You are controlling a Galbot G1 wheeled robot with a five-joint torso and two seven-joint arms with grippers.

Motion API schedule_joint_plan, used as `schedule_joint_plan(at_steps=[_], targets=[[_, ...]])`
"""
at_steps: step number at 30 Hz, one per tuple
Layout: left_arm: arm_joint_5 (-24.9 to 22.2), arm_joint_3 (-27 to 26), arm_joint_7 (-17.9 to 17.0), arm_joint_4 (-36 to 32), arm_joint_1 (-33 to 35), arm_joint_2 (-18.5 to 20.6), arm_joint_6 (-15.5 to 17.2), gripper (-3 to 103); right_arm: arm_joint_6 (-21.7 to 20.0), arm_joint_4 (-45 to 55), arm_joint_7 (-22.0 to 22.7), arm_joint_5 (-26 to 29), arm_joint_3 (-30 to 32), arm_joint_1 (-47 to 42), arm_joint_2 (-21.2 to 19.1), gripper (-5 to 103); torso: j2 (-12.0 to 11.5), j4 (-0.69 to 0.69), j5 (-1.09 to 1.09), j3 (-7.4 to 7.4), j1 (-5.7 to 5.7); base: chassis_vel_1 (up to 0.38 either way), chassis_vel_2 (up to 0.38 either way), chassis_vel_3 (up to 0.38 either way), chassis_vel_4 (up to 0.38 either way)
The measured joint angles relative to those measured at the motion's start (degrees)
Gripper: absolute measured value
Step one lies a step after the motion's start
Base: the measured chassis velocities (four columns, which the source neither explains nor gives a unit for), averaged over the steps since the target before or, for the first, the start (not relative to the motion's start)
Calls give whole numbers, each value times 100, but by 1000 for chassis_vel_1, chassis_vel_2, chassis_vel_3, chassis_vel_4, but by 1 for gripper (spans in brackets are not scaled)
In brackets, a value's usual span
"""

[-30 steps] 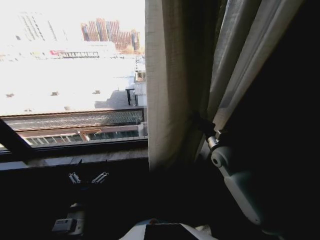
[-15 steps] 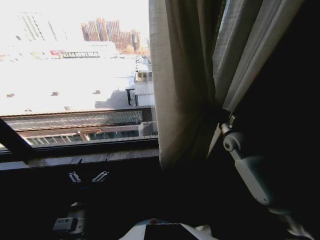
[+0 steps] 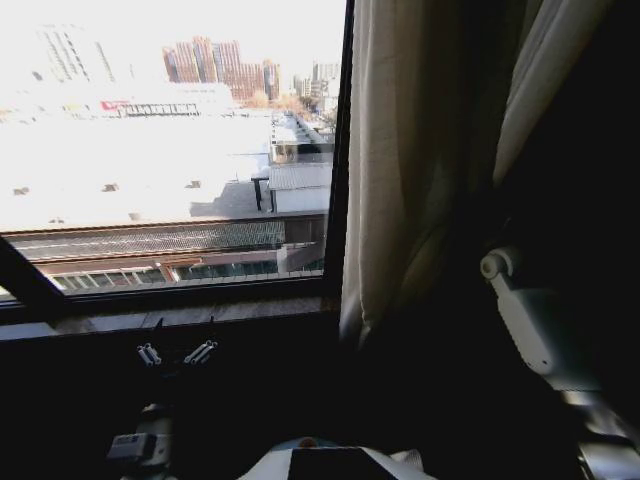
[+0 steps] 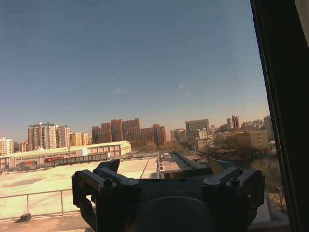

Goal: Open the curtains by pulling them apart, changing their state from closed to fully open.

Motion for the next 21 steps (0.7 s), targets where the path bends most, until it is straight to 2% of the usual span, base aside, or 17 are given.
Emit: schedule_joint_plan(at_steps=[6, 8, 11, 12, 13, 14, 15, 16, 17, 18, 19, 21], targets=[[-63, -34, 0, 51, -22, 12, -30, 100, 2, -199, 24, -163, -4, 106, -4, 0, 0, 0, 0, 0, 0, 0, 0, 0, 0], [-73, -38, 0, 74, -39, 14, -48, 100, -5, -68, -4, -173, -5, 27, -14, -3, 0, 0, 0, 0, 0, 0, 0, 0, 0], [-83, -36, 2, 111, -67, 17, -70, 100, -23, 586, -89, -172, -6, -375, -39, 12, 0, 0, -1, 0, 0, 0, 0, 0, 0], [-84, -35, 2, 120, -77, 16, -73, 100, -34, 823, -123, -166, -2, -539, -40, 12, 0, 1, -1, 0, 0, 0, 0, 0, 0], [-85, 1, 9, 162, -123, 4, -74, 100, -192, 1923, -156, -146, 5, -1183, 16, 28, 1, -1, -3, -1, 0, 0, 0, 0, 0], [-85, 8, 16, 168, -130, -3, -74, 100, -218, 2167, -143, -144, 0, -1320, 49, 33, 1, 0, -3, -1, 0, 0, 0, 0, 0], [-85, 8, 16, 168, -130, -3, -74, 100, -218, 2167, -143, -144, 0, -1320, 49, 33, 1, 0, -3, -1, 0, 0, 0, 0, 0], [-84, 18, 48, 173, -139, -17, -75, 100, -262, 2615, -107, -141, -45, -1615, 113, 39, 1, 2, -3, -1, -1, 0, 0, 0, 0], [-84, 20, 62, 177, -139, -21, -74, 100, -284, 2835, -99, -142, -76, -1762, 144, 39, 1, 0, -2, -1, 0, 0, 0, 0, 0], [-83, 22, 79, 182, -138, -25, -76, 100, -306, 3145, -90, -152, -133, -1977, 198, 49, 1, 0, -3, -1, 0, 0, 0, 0, 0], [-82, 23, 87, 190, -130, -27, -80, 100, -322, 3409, -88, -159, -191, -2166, 260, 54, 1, 0, -2, -1, 0, 0, 0, 0, 0], [-81, 23, 90, 194, -117, -29, -92, 100, -342, 3587, -83, -164, -234, -2296, 308, 54, 1, 0, -2, -1, 0, 0, 0, 0, 0]])
